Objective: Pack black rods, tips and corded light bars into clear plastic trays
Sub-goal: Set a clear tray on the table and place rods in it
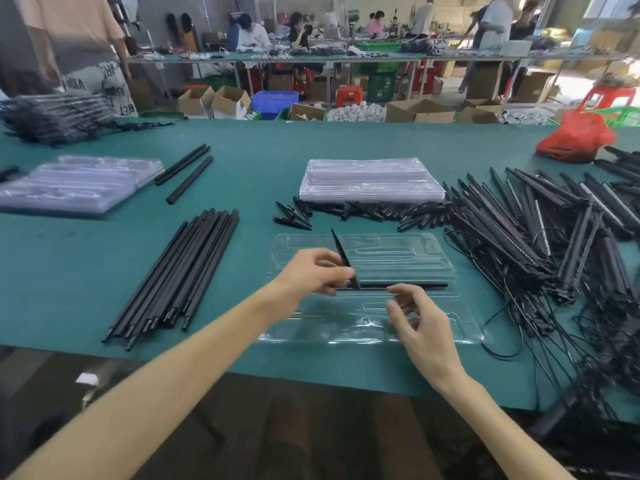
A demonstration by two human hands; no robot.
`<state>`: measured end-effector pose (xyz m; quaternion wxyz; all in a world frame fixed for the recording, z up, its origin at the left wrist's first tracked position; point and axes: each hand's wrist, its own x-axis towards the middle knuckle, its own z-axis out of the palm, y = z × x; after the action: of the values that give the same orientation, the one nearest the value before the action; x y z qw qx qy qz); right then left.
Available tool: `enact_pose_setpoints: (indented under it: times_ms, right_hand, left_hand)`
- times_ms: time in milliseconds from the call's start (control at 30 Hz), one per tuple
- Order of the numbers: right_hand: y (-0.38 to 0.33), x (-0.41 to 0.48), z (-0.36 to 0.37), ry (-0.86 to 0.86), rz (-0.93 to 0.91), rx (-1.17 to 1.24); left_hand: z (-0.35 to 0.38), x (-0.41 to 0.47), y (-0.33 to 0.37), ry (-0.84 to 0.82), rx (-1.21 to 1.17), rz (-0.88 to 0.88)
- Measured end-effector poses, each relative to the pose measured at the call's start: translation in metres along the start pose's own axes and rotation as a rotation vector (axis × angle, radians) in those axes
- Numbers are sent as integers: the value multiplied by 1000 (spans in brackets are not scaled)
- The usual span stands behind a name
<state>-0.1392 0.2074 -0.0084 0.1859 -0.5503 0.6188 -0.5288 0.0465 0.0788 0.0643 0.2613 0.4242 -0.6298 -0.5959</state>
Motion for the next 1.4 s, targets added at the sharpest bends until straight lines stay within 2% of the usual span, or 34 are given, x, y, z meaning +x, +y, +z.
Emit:
enact_pose_setpoints:
  times_ms: [200,333,400,533,600,767,867,1133,1400]
  right_hand:
    - [-9,2,-4,15,-14,-19]
    - [-9,8,-10,52,-9,-55]
    - [-5,12,-18,82,-12,-102]
    - [7,24,-33,42,-7,-312]
    - [13,24,-33,-13,-20,-387]
    - [21,19,-25,-73,-69,-537]
    - [23,19,-26,-58,-52,-523]
    - [24,15,-25,5,-22,-451]
    - [24,14,-22,26,-24,-508]
  left_hand:
    - [45,-11,-8,-120,-104,-14]
    - [48,-13,-8,-136,-63,20]
    - [44,-11,-11,-65,53,82]
    - [35,-11,-25,194,530,284]
    - [34,-14,-33,208,649,365]
    - [42,-19,-50,96,903,605]
    - [47,-18,-57,43,1006,651]
    - [44,-14,-68,25,1171,681]
    - [51,-10,-61,11,1184,678]
